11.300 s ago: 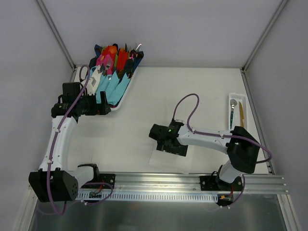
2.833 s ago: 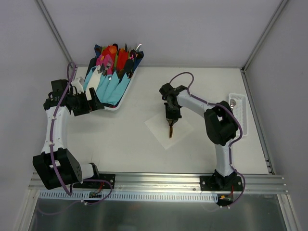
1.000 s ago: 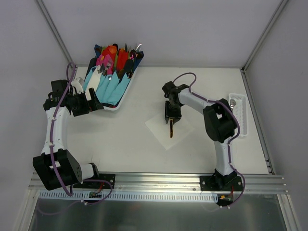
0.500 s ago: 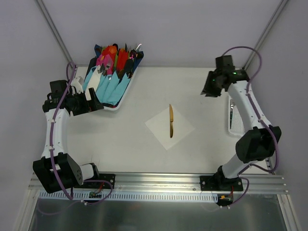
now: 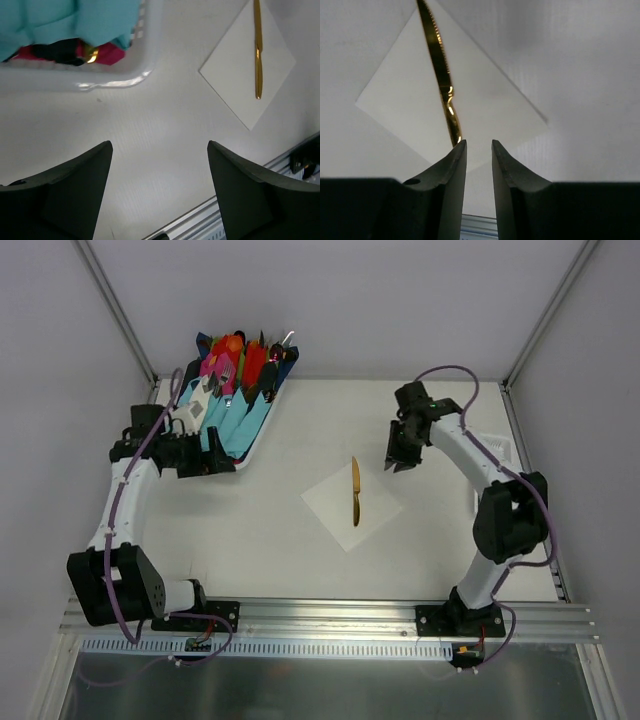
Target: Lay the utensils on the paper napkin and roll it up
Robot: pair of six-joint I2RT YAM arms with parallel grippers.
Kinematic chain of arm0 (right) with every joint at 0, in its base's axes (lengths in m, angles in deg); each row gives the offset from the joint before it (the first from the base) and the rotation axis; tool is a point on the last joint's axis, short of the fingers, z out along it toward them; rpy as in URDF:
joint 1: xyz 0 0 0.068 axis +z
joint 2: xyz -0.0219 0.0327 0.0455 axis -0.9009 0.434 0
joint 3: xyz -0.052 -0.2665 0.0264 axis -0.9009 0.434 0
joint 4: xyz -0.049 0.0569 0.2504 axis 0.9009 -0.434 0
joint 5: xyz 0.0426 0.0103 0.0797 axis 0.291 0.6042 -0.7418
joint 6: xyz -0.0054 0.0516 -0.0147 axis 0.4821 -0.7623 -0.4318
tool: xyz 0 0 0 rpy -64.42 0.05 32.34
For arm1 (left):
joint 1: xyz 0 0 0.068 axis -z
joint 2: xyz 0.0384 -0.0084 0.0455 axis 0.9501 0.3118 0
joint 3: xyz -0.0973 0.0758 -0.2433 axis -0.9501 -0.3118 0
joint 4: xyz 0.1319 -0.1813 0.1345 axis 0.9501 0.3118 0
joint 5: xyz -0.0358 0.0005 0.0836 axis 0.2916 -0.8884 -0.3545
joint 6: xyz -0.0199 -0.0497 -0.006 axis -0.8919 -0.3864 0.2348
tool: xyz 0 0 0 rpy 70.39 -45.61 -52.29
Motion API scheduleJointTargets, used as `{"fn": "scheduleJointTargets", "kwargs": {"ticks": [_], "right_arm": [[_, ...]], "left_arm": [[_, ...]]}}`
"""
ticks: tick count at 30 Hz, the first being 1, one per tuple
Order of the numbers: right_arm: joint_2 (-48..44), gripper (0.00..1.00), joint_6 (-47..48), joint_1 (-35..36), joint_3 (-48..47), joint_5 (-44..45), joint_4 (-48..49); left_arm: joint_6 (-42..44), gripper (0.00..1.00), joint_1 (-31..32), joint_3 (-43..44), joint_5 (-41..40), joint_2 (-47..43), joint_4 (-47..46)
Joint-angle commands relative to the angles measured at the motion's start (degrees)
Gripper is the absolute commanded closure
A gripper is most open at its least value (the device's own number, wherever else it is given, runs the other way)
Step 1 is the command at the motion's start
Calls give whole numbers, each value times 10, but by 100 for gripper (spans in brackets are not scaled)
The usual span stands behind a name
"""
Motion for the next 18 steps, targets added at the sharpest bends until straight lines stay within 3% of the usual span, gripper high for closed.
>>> {"fn": "scheduleJointTargets", "kwargs": {"ticks": [1,4,5,7,9,11,18], "right_arm": [[46,71,-67,47,-23,-12,44],[84,78,-108,71,-31,-58,89],[91,79,-121,75,-30,-70,120],[111,84,-157,83,-28,-98,147],[125,88,-190,89,-27,-114,189],[146,92,-208,93,-30,-116,215],[210,98,-250,106,-64,-109,236]], "left_arm": [[3,24,78,9,53,36,-29],[-29,45,145,20,63,81,-67],[-47,58,159,25,64,92,-79],[-77,67,197,28,69,121,-116],[-91,87,226,33,44,151,-135],[-107,100,271,37,1,172,-162],[-174,100,321,68,-4,304,-213]]}}
